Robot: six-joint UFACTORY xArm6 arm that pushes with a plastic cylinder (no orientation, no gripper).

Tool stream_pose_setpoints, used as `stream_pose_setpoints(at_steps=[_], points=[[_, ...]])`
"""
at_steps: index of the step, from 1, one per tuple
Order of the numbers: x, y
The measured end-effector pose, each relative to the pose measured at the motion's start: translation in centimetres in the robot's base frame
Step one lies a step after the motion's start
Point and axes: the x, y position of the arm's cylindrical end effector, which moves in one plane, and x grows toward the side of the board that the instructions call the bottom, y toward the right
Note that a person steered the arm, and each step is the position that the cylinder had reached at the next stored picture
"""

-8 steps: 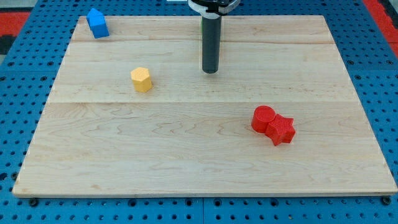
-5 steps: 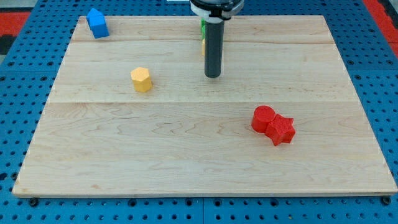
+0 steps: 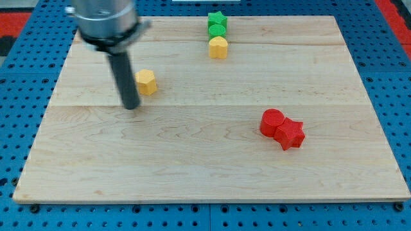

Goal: Move the yellow hexagon bottom to the yellow heart

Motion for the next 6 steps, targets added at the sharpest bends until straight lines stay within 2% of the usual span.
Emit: stream_pose_setpoints(at_steps=[1,2,3,6], points=[[-2.8,0.6],[-5.5,3.9],[-5.6,7.0],[-4.9,9.4]])
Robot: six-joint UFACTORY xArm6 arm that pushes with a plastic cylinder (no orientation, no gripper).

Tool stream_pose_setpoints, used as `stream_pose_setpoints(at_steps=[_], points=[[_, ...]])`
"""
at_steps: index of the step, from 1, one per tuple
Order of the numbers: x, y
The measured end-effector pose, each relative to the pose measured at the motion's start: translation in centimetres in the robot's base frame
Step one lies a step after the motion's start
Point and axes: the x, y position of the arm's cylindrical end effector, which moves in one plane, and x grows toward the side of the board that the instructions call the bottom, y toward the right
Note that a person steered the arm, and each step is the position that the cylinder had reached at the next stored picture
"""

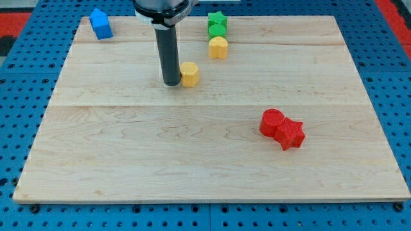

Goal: Move the yellow hexagon bottom to the yellow heart

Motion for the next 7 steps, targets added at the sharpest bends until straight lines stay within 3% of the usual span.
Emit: stream_pose_setpoints(at_steps=[2,7], points=[[-0.6,0.0],[0.7,6.8]])
